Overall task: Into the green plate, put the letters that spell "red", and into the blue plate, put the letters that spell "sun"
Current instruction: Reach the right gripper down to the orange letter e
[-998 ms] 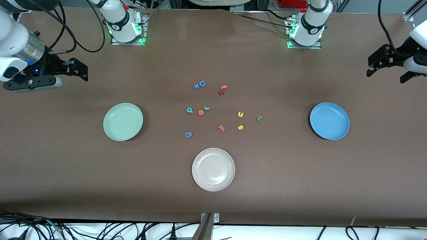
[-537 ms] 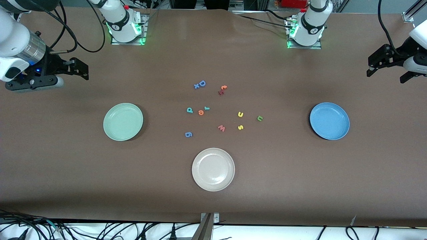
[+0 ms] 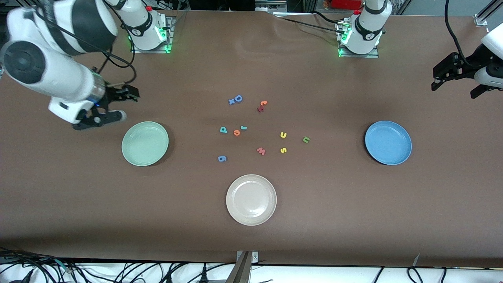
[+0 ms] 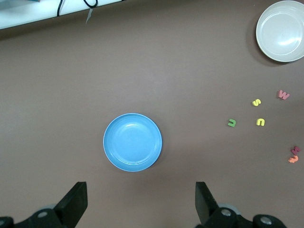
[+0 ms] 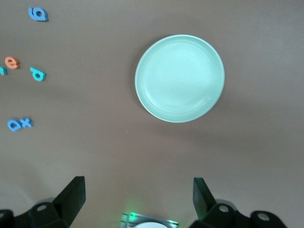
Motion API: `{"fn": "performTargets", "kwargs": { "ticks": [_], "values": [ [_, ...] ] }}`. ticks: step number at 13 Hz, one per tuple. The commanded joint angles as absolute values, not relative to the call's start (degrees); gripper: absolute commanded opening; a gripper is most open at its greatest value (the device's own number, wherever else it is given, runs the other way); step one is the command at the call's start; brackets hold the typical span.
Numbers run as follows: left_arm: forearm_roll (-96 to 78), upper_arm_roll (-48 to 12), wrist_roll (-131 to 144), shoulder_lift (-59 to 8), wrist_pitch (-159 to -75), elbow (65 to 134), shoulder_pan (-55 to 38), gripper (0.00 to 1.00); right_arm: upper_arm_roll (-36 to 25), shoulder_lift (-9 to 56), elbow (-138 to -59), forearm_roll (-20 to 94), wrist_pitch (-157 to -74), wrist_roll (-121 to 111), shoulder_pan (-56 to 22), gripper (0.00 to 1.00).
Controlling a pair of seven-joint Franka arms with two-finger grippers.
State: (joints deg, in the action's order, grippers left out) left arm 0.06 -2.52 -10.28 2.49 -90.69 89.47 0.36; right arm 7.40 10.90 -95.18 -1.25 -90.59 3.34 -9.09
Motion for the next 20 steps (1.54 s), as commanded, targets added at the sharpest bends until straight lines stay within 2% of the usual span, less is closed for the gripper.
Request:
{"fn": "performTargets", "kwargs": {
  "ticks": [1, 4, 8, 14, 20],
  "values": [
    [0.4, -2.5, -9.9, 1.4, -89.9, 87.8, 0.6, 1.00, 7.2, 15.8, -93.9, -1.8, -94.9, 13.9, -15.4, 1.00],
    [0.4, -2.5, -9.9, 1.4, -89.9, 87.9, 0.7, 1.00, 7.2, 21.9, -93.9, -2.0, -104.2, 30.8, -22.4, 1.00],
    [0.4, -2.5, -10.0, 1.4, -89.8, 88.0, 0.8, 1.00, 7.1, 27.7, -94.0, -2.5, -111.3, 49.3, -30.0, 1.00],
    [0.4, -2.5, -9.9, 1.4, -89.8, 88.0, 0.8, 1.00, 7.1, 35.1, -94.0, -2.5, -125.4, 67.2, -32.7, 1.00],
    [0.4, -2.5, -9.8, 0.4, -89.8, 88.0, 1.0, 1.00, 6.7, 41.5, -93.9, -2.8, -135.4, 83.3, -35.5, 0.99]
  ]
}}
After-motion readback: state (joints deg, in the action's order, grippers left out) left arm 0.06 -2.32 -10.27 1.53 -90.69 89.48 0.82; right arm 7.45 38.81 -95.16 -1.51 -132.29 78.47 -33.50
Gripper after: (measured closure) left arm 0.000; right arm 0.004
